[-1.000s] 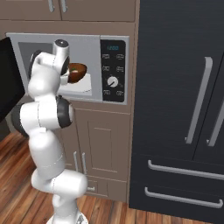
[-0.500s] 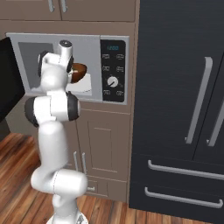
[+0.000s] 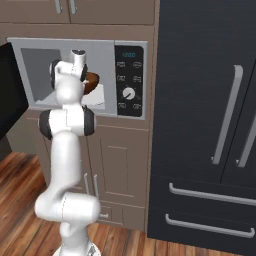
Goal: The microwave is finished heating the steak and lime. Take the bowl containing the food and place it on the dining counter.
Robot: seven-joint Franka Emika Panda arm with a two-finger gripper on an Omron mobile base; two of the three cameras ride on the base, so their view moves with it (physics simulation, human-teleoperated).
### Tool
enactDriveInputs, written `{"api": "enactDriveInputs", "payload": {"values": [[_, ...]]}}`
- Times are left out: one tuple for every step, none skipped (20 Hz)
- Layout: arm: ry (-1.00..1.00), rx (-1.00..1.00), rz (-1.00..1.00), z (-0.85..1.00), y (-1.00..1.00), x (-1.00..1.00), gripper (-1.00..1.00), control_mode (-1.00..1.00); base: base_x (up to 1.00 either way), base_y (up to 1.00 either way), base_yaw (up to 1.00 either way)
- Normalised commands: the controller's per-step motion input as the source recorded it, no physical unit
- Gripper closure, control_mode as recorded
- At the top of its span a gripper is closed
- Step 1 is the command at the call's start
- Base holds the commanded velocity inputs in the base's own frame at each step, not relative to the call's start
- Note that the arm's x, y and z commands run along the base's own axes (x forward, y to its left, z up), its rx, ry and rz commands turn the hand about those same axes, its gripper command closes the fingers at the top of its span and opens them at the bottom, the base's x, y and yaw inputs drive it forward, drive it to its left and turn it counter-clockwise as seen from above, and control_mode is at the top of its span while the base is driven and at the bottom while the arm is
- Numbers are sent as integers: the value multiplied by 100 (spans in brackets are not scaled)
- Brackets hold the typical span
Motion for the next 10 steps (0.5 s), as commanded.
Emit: {"api": "enactDriveInputs", "payload": {"values": [[3, 0, -2, -18, 6, 38, -100, -100, 0, 0, 0], [3, -1, -2, -20, 8, 34, -100, -100, 0, 0, 0], [3, -1, -2, -21, 8, 32, -100, -100, 0, 0, 0], [4, -1, -2, -23, 9, 27, -100, -100, 0, 0, 0], [5, -1, -2, -26, 9, 19, -100, -100, 0, 0, 0], [4, -2, -1, -26, 9, 19, -100, -100, 0, 0, 0], [4, -2, -2, -27, 10, 18, -100, -100, 0, 0, 0], [3, -1, -2, -23, 9, 18, -100, -100, 0, 0, 0], [2, -1, -2, -23, 12, 18, -100, -100, 0, 0, 0], [1, -1, -3, -24, 14, 16, -100, -100, 0, 0, 0]]}}
